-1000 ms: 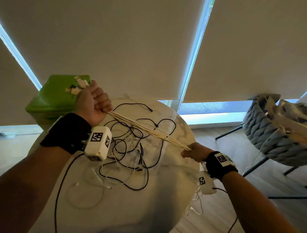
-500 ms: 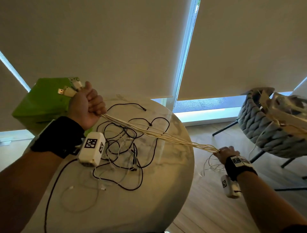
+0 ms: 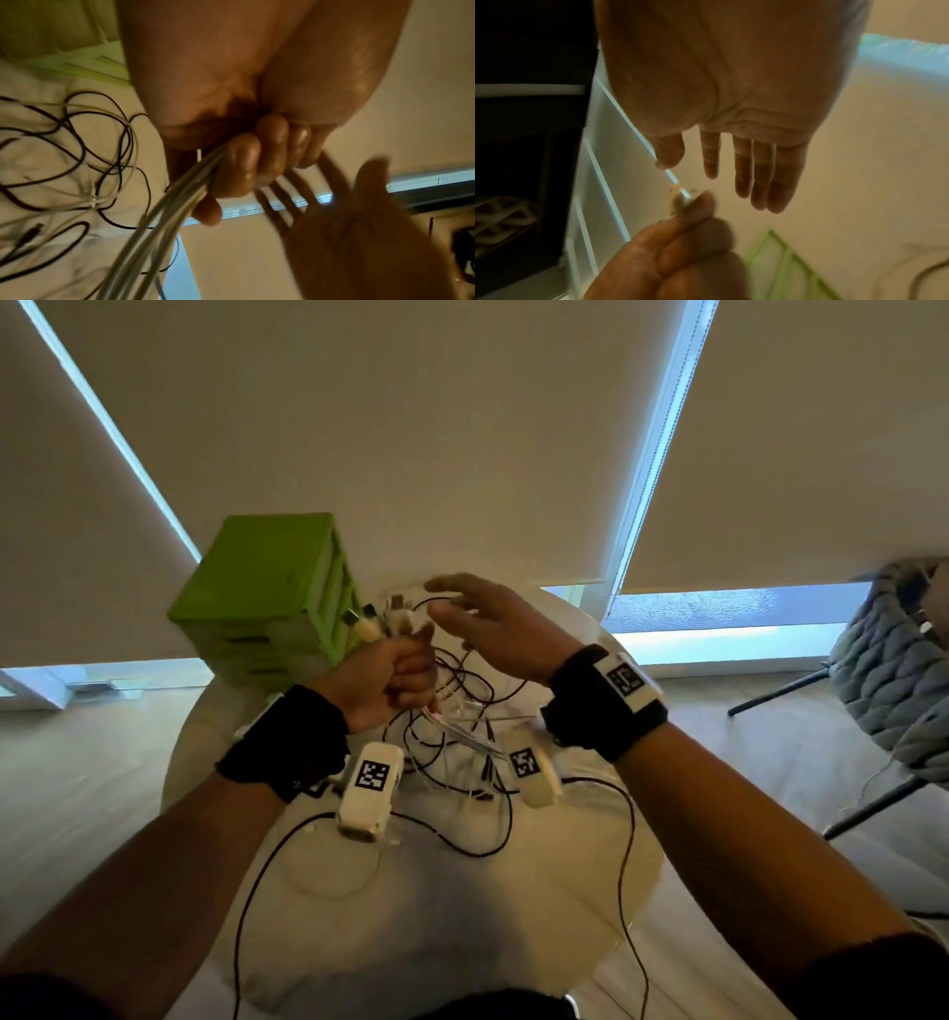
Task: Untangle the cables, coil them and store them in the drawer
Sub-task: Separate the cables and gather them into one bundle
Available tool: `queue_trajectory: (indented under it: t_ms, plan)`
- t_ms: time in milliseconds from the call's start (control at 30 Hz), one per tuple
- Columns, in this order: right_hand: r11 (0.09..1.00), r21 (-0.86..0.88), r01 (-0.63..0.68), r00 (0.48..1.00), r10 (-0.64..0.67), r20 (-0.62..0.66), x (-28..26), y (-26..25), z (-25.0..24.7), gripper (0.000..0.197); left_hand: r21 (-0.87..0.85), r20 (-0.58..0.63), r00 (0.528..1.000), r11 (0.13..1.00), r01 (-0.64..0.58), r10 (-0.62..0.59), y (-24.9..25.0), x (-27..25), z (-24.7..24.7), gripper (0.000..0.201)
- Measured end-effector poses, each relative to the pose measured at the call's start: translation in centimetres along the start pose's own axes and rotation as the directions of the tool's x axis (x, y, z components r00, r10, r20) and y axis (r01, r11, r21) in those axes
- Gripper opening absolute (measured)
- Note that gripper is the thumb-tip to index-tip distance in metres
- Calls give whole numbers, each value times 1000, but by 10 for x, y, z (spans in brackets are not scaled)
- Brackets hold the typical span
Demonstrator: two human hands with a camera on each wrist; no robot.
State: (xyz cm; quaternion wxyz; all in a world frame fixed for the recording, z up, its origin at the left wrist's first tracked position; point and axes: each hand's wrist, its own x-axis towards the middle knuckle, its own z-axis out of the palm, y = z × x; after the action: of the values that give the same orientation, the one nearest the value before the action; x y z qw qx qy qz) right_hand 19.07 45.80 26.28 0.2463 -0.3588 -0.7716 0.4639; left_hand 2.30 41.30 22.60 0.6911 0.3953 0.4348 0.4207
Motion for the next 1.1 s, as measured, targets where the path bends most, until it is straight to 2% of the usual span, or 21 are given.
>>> queue_trajectory:
  t_ms: [67, 100, 167, 200, 267, 433, 500, 533, 600, 667, 700, 733, 800, 833, 967, 1100]
  plan:
    - [997, -48, 61, 993, -56, 108, 20, -30, 27, 41, 13, -6, 1000, 1000, 2, -2, -7, -12, -4, 33]
    - [985, -146, 89, 985, -65, 162, 27, -40, 40, 38, 4, -17, 1000, 1000, 5, -5, -9, -18, -6, 32]
    - [919, -360, 161, 969, -78, 235, 39, -49, 65, 27, 25, -49, 998, 999, 42, -41, -11, -32, -14, 40]
    - [891, -413, 187, 963, -84, 255, 43, -51, 75, 27, 43, -66, 996, 997, 62, -59, -12, -38, -20, 41]
    - [878, -423, 223, 953, -106, 283, 47, -53, 91, 23, 47, -109, 992, 996, 73, -68, -14, -49, -34, 39]
    - [852, -442, 281, 938, -145, 316, 56, -58, 127, 19, -72, -280, 960, 997, -15, -6, -27, -65, -59, 35]
    - [892, -385, 235, 934, -98, 343, 56, -54, 137, 23, -66, -284, 959, 998, 0, -19, -33, -69, -68, 33]
    - [939, -296, 173, 936, -63, 346, 56, -50, 140, 26, -53, -278, 960, 998, 27, -41, -35, -72, -75, 33]
    - [995, -93, -30, 941, 59, 332, 54, -31, 146, 41, -55, -254, 960, 993, 105, -116, -39, -79, -96, 38]
    - [970, -39, -241, 911, 240, 334, 53, -2, 153, 49, -93, -224, 959, 984, 155, -172, -44, -89, -122, 41]
    - [950, -89, -300, 878, 311, 363, 51, 13, 159, 45, -98, -212, 960, 981, 166, -184, -47, -95, -136, 40]
    - [938, -200, -284, 848, 342, 405, 51, 27, 167, 38, -86, -211, 958, 979, 183, -197, -51, -101, -148, 39]
    - [892, -425, -155, 790, 370, 489, 50, 49, 186, 29, -36, -226, 943, 969, 243, -245, -61, -111, -169, 39]
    - [871, -475, -127, 766, 390, 511, 50, 57, 197, 28, -16, -237, 933, 961, 275, -271, -66, -115, -178, 40]
    - [858, -444, -259, 704, 483, 521, 50, 66, 242, 24, -44, -273, 903, 942, 333, -332, -83, -126, -206, 40]
    - [734, -575, -362, 614, 652, 445, 45, 78, 286, 47, -140, -292, 886, 933, 333, -360, -95, -131, -223, 38]
